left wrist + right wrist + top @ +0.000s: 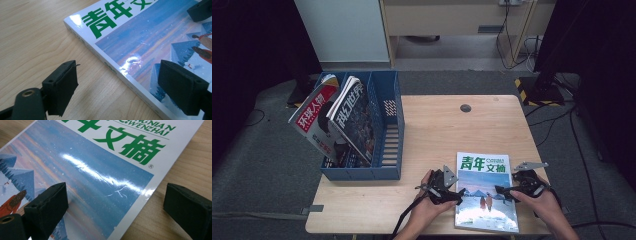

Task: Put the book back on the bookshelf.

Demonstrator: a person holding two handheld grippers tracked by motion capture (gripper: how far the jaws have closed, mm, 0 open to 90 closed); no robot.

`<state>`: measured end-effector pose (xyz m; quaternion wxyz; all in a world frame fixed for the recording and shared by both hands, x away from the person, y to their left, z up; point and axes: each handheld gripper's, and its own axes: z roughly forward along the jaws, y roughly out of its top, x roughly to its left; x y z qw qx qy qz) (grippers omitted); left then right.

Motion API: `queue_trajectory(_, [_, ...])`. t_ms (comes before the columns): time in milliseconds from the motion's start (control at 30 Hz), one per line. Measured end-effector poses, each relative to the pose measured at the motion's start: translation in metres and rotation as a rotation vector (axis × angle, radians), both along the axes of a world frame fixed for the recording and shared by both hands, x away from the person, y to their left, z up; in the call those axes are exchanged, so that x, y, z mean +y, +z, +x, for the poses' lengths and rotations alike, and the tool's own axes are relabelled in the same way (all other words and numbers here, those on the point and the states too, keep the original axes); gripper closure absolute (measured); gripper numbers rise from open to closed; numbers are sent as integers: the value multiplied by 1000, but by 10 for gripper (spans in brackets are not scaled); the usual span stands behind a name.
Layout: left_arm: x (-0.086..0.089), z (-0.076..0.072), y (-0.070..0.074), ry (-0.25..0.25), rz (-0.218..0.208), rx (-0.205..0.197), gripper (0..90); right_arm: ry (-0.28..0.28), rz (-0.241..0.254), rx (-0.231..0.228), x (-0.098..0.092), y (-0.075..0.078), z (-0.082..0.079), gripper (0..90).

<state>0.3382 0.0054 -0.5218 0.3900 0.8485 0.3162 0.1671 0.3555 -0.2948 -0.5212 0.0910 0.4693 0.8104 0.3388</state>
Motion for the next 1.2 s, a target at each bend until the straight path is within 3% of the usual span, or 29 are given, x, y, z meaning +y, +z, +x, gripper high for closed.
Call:
queue_trajectory(133, [1, 1, -2, 5, -21, 16, 155, -2, 28, 28, 0, -2, -4, 60])
queue_trajectory(267, [2, 2, -3, 2, -20, 13, 155, -1, 34, 21, 2, -2, -5, 65])
queue_trajectory(433, [6, 6, -4, 8, -41, 41, 153, -32, 20, 23, 9, -2, -2, 43])
queue_trajectory(500, [8, 7, -3, 9, -27, 29, 154, -40, 23, 19, 11, -2, -1, 46])
queue_trajectory(967, [26, 18, -4, 40, -36, 41, 154, -53, 28, -7, 32, -5, 19, 47])
queue_trajectory(1200, [35, 24, -6, 78, -66, 53, 154, -19, 42, -1, 35, -6, 36, 34])
